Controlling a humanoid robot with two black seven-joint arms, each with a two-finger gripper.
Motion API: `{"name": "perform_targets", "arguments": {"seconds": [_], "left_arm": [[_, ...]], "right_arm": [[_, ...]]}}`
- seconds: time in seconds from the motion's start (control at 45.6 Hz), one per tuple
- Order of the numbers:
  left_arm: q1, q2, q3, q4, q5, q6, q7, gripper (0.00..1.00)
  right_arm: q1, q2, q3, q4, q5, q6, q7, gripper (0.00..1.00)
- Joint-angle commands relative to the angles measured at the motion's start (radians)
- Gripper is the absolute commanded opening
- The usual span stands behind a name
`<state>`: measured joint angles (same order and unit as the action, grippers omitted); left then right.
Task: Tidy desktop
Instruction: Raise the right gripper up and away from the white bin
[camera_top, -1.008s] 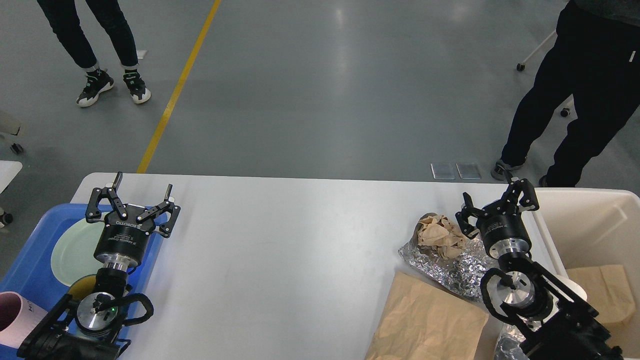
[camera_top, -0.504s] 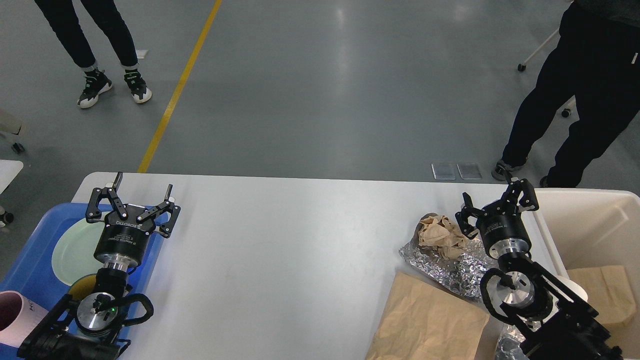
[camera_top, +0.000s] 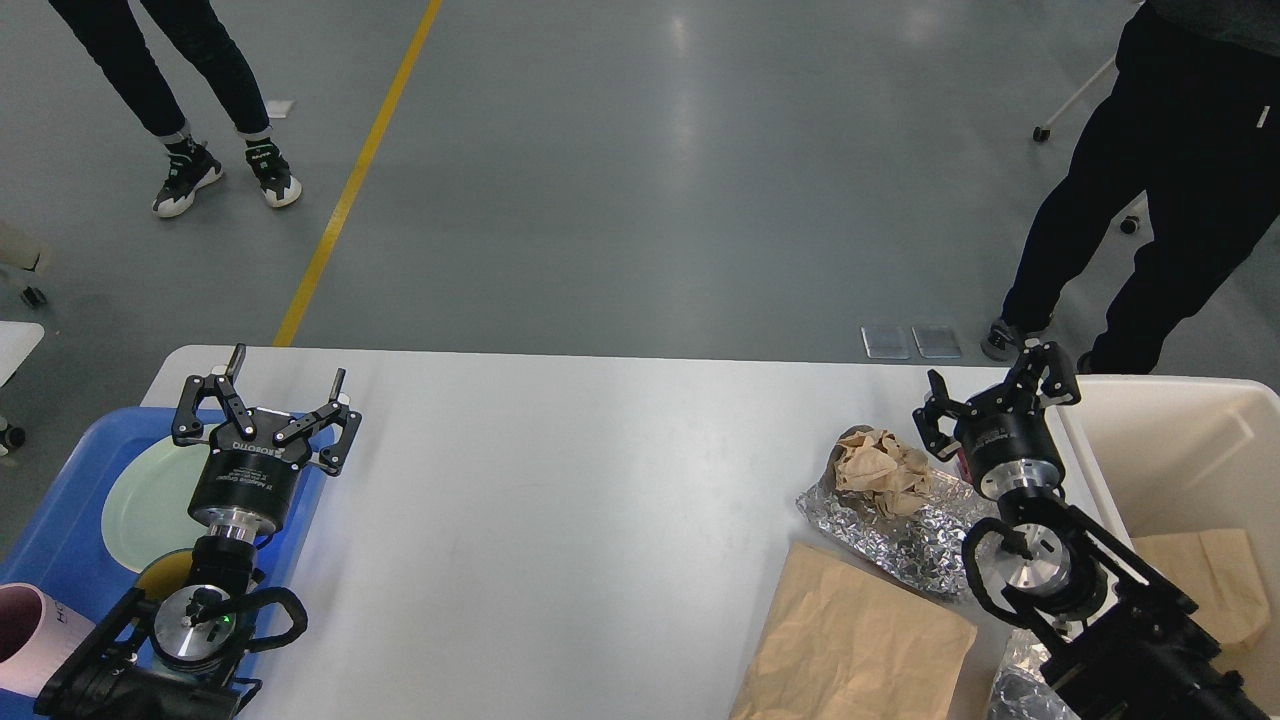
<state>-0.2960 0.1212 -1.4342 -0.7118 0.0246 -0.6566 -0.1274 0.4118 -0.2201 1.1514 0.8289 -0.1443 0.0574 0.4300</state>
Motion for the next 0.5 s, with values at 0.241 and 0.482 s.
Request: {"name": "perform_targets", "arguments": {"seconds": [0.241,0.482], "left_arm": [[0.0,0.0,0.0,0.0,0.0,0.0,0.0,0.97],[0.0,0.0,0.0,0.0,0.0,0.0,0.0,0.97]], "right_arm": [[0.018,-0.064,0.019,-0.039,0.015,-0.001,-0.004,1.0],[-0.027,-0.081,0.013,-0.034,0.015,0.01,-0.004,1.0]]}}
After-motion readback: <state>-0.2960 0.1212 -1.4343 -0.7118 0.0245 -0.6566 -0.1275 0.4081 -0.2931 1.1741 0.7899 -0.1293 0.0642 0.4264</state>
